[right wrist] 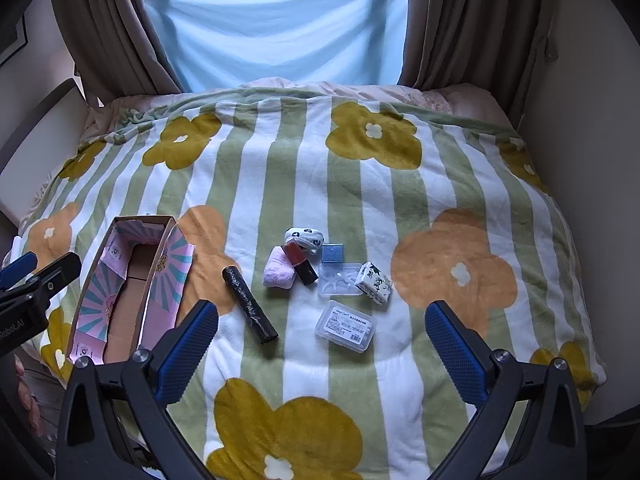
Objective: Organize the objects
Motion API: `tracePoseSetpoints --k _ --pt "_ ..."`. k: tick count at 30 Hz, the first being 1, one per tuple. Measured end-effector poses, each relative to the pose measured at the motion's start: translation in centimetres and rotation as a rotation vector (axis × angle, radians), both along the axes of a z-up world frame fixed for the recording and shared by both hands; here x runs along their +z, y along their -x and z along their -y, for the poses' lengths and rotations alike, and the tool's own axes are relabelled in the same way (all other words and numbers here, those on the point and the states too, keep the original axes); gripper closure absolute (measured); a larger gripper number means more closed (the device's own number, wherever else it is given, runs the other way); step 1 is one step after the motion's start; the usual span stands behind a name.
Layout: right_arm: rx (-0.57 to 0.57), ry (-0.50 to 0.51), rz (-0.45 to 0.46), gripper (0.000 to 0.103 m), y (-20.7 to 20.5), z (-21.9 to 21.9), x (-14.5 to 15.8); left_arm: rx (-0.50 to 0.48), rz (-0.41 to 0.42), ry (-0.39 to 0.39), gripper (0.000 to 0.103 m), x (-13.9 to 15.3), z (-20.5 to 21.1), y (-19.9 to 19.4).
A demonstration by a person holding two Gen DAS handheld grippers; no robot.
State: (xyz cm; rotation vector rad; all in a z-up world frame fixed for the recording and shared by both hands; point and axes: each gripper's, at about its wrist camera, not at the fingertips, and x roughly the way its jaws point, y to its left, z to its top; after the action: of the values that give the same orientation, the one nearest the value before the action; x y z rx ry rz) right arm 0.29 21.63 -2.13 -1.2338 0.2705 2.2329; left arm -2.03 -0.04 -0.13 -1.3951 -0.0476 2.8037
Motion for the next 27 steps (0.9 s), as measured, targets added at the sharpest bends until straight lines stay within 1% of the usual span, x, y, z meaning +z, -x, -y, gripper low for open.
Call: tracePoseSetpoints --k 14,18,22,27 --pt "-0.007 0.007 -0.006 0.001 -0.36 0.23 -0.23 -0.008 0.004 0.007 0.001 0.02 -0.53 -0.21" --pt "-0.007 0.006 -0.005 0.001 -0.32 0.11 -0.18 -0.013 0.004 -0.002 0.001 0.23 -0.45 -0.14" --pt "-0.011 0.006 -0.005 0.001 -0.28 0.08 -0.19 -0.010 0.000 0.020 0.001 0.45 -0.36 0.10" --pt "-0.015 0.010 -0.007 0.001 -0.09 0.07 -0.09 -0.014 0.003 0.015 0.001 0.46 -0.32 0.38"
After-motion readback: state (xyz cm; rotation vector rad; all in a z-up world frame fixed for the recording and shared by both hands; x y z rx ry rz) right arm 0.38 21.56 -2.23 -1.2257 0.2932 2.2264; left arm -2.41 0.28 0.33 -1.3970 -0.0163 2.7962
